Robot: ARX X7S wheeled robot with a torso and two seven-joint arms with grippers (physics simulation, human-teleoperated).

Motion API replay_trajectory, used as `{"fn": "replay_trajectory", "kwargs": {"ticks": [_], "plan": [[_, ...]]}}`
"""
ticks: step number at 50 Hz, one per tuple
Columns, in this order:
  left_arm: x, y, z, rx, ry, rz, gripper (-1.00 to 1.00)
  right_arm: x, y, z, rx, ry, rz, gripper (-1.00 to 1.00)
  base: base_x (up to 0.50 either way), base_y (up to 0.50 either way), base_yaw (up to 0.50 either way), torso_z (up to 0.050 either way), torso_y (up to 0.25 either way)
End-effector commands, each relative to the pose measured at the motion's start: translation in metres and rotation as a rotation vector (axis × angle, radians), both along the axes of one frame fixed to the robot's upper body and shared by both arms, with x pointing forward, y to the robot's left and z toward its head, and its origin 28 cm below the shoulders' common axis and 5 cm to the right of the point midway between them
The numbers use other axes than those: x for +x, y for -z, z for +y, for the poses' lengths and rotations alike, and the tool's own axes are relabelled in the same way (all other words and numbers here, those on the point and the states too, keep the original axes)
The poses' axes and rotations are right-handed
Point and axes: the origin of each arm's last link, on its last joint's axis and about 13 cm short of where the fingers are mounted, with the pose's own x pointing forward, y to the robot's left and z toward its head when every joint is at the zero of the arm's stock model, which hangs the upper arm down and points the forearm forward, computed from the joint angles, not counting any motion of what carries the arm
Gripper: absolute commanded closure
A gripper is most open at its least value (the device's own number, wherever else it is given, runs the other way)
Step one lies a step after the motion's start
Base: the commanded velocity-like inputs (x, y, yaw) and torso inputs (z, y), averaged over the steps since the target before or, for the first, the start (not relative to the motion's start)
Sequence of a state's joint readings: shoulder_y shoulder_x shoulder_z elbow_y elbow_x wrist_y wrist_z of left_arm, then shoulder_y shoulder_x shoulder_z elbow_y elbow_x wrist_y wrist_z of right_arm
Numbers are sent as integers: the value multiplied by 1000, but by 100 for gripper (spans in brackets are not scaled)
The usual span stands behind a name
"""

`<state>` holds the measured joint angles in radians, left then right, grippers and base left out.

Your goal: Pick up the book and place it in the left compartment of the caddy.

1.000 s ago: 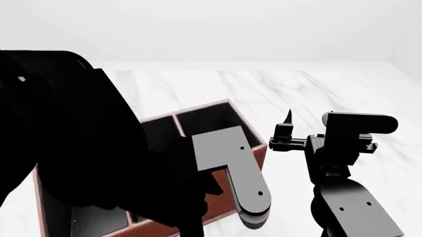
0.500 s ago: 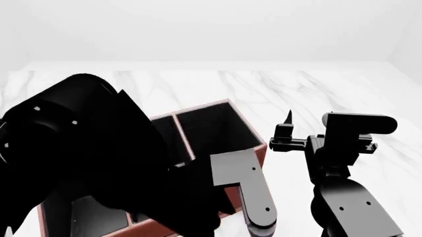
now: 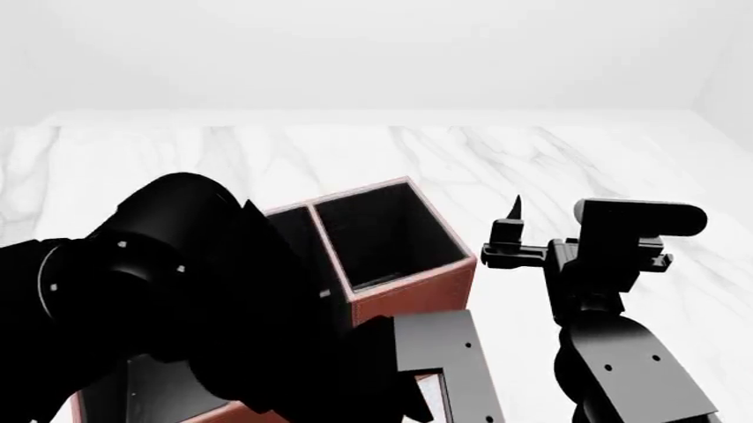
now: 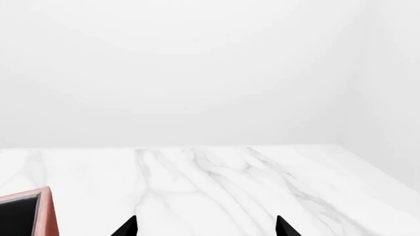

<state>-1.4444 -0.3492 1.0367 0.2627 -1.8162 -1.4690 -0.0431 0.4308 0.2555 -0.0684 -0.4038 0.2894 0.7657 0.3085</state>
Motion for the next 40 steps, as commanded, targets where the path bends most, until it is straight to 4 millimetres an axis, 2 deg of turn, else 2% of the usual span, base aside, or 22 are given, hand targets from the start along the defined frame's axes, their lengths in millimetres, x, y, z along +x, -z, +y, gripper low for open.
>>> {"fn": "replay_trajectory", "kwargs": {"ticks": [1, 12, 40], "plan": [[7, 11, -1, -1, -3, 29, -100, 0, -1, 0, 1, -1, 2, -100, 0, 0, 0, 0, 0], [19, 37, -6, 33, 3, 93, -100, 0, 1, -1, 4, 3, -2, -100, 0, 0, 0, 0, 0], [22, 59, -18, 67, 37, 138, -100, 1, 3, -2, 14, 0, 3, -100, 0, 0, 0, 0, 0]]}}
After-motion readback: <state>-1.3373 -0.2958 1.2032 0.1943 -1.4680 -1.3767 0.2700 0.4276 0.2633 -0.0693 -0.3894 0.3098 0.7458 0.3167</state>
